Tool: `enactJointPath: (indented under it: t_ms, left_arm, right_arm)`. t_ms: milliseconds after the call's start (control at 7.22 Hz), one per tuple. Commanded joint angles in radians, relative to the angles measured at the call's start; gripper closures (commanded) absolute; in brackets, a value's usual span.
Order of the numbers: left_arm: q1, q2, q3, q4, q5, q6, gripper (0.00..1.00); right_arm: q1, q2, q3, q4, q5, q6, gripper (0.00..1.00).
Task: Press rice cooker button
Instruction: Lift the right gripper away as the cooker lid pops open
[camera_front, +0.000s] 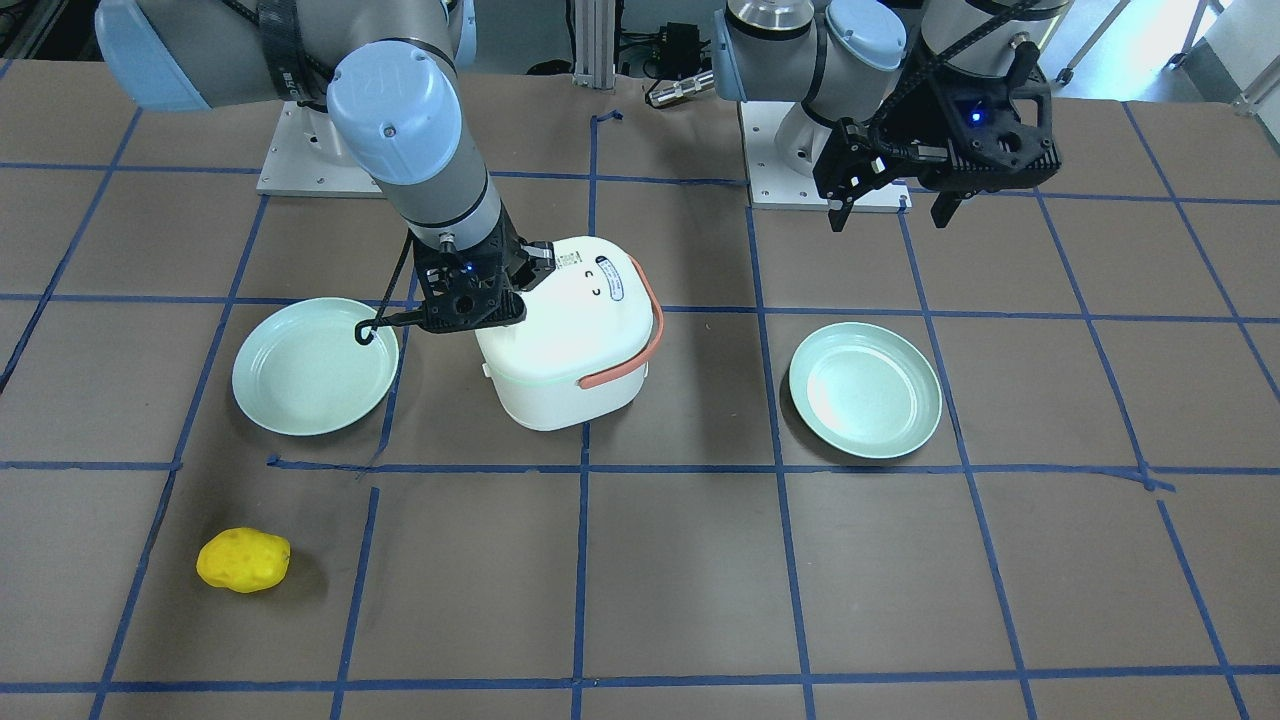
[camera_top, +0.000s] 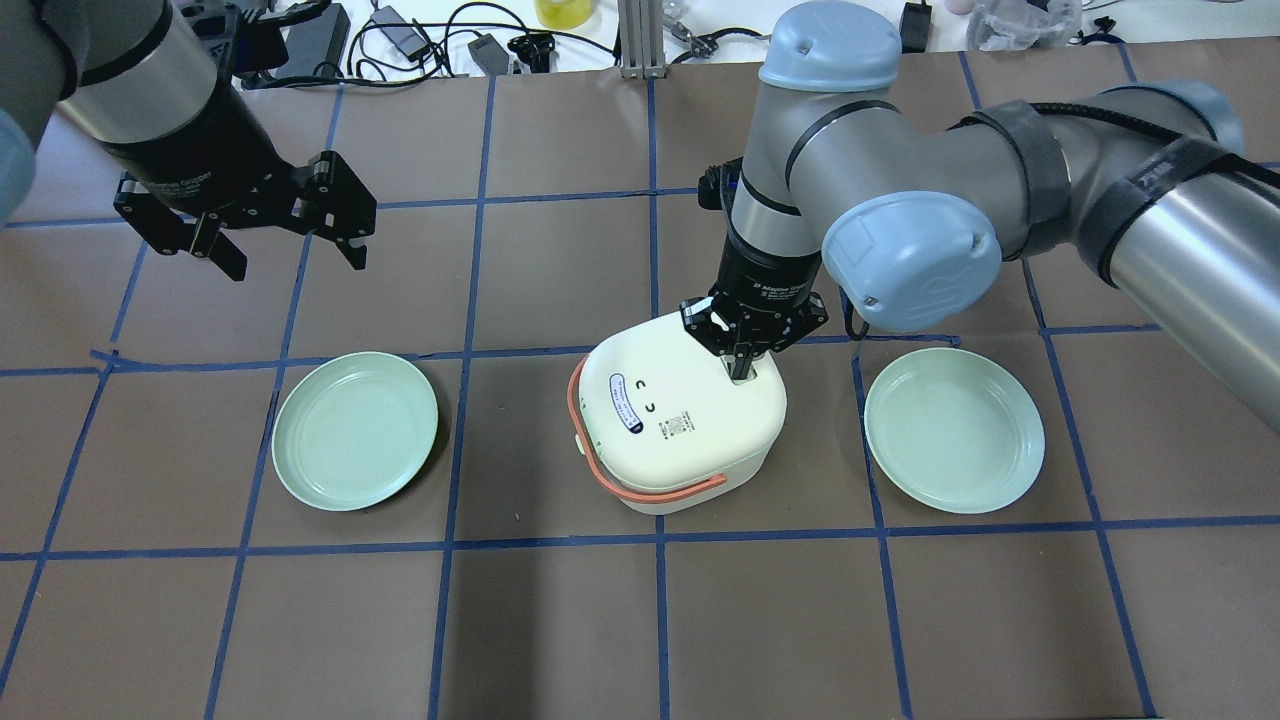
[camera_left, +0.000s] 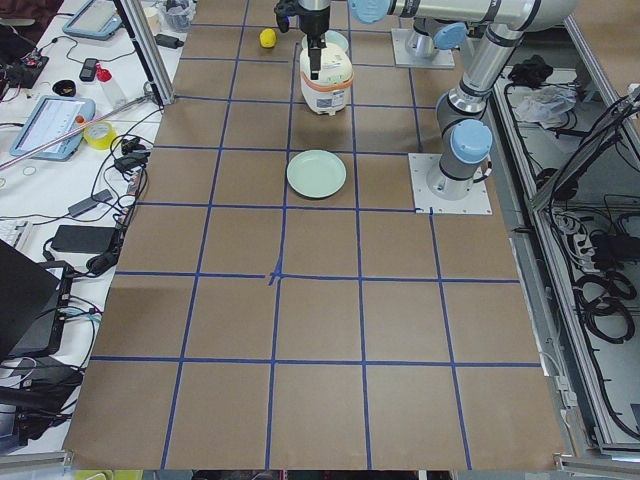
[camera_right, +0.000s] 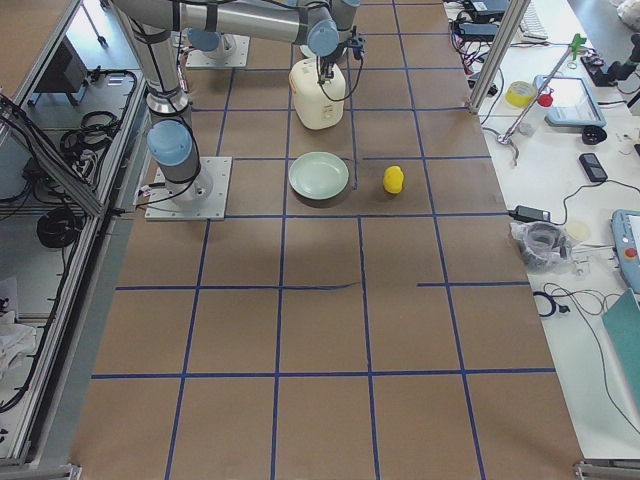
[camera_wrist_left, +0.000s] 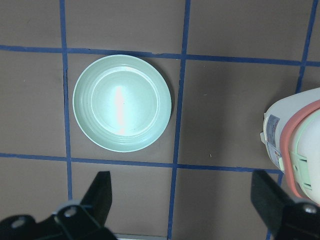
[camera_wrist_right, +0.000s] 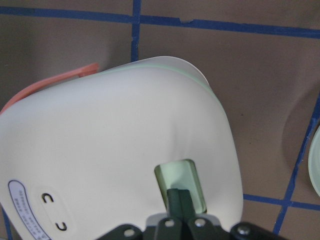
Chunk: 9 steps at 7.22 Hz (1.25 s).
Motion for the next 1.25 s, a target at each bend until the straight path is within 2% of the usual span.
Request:
enactJointPath:
  t_ms: [0, 138, 277, 415, 554, 831, 1108]
  left_arm:
    - [0.000, -0.001, 0.000, 0.000, 0.000, 0.000, 0.00]
    - [0.000, 0.000, 0.000, 0.000, 0.000, 0.000, 0.00]
    - [0.000, -0.001, 0.000, 0.000, 0.000, 0.000, 0.00]
    - [0.000, 0.000, 0.000, 0.000, 0.000, 0.000, 0.00]
    - [0.000, 0.000, 0.000, 0.000, 0.000, 0.000, 0.00]
    - [0.000, 0.000, 0.000, 0.000, 0.000, 0.000, 0.00]
    - [0.000, 0.000, 0.000, 0.000, 0.000, 0.000, 0.00]
  right_arm:
    - [0.000, -0.003, -0.023, -0.006, 0.029, 0.012, 1.00]
    - [0.000, -0.014, -0.048, -0.003, 0.040, 0.052, 0.97]
    - [0.000, -0.030, -0.094, 0.011, 0.040, 0.148, 0.76]
    - [-0.002, -0.037, -0.143, 0.018, 0.038, 0.201, 0.18]
    - [-0.003, -0.041, -0.198, 0.025, 0.023, 0.226, 0.00]
    - [-0.028, -0.041, -0.281, 0.072, -0.052, 0.226, 0.00]
    - [-0.043, -0.041, -0.281, 0.077, -0.141, 0.207, 0.00]
